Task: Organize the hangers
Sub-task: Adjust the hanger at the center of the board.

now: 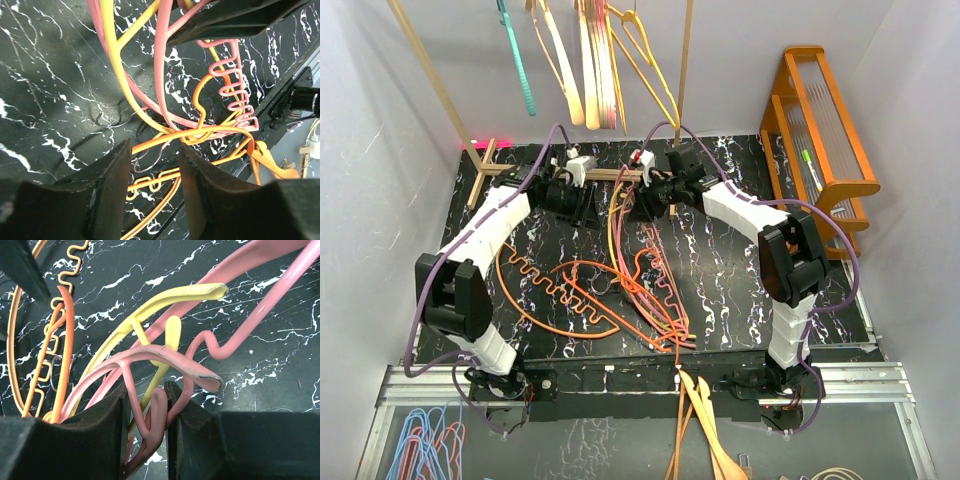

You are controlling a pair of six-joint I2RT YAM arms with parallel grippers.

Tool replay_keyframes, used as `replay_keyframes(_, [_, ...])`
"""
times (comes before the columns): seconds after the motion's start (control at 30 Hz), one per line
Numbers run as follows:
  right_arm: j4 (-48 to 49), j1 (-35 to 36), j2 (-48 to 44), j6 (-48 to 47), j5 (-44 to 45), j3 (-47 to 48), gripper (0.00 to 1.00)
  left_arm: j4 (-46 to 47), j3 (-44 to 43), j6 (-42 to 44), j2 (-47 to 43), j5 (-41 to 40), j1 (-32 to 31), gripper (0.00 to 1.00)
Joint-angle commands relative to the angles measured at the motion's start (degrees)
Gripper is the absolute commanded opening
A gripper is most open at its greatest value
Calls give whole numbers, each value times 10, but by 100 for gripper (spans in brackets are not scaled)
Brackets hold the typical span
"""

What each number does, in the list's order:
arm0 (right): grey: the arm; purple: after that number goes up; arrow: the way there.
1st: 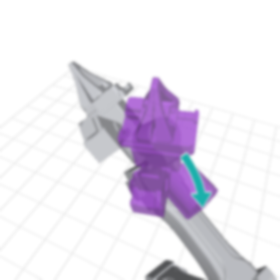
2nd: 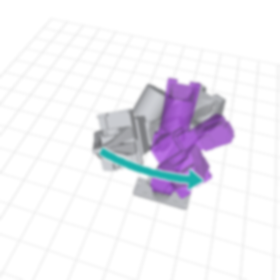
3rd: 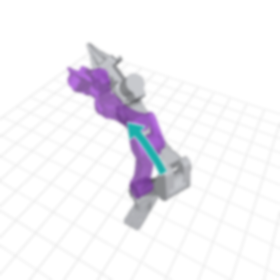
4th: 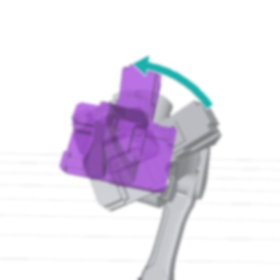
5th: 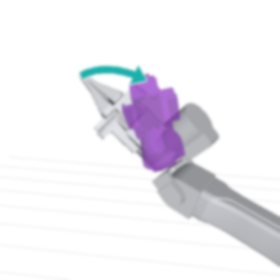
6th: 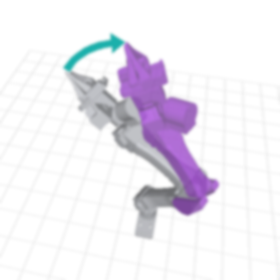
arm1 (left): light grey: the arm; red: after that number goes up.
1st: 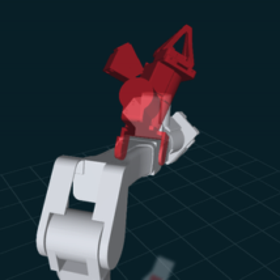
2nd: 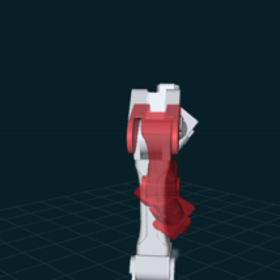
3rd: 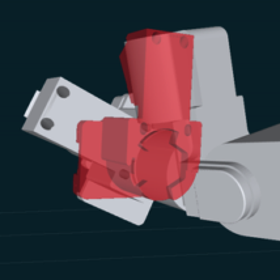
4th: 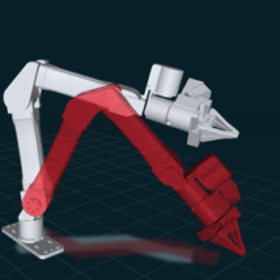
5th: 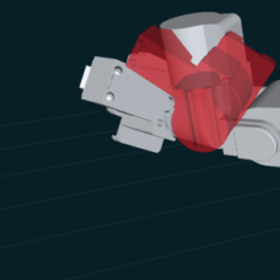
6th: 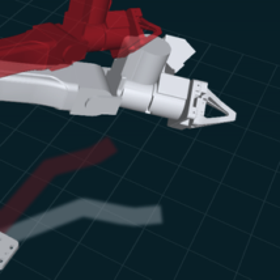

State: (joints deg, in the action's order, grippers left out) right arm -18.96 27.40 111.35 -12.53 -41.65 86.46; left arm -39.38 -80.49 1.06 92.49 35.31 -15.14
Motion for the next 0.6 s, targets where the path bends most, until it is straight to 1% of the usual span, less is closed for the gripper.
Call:
replay_keyframes(0.0, [-89, 7, -17, -150, -5, -33, 8, -25, 4, 59, 32, 61, 3, 45])
replay_keyframes(0.07, [-89, 7, -28, -154, -3, -41, 8, -29, 18, 93, 45, 59, 2, 47])
replay_keyframes(0.2, [-86, 2, -47, -158, 1, -58, 8, -66, 39, 165, 59, 63, 2, 50])
replay_keyframes(0.33, [-82, -5, -56, -152, -13, -68, 8, -55, 71, 180, 59, 8, 2, 50])
replay_keyframes(0.47, [-75, -5, -61, -147, -22, -76, 8, -26, 85, 190, 69, 23, -4, 51])
replay_keyframes(0.57, [-69, -5, -60, -141, -22, -78, 8, -34, 72, 202, 93, 46, -12, 51])
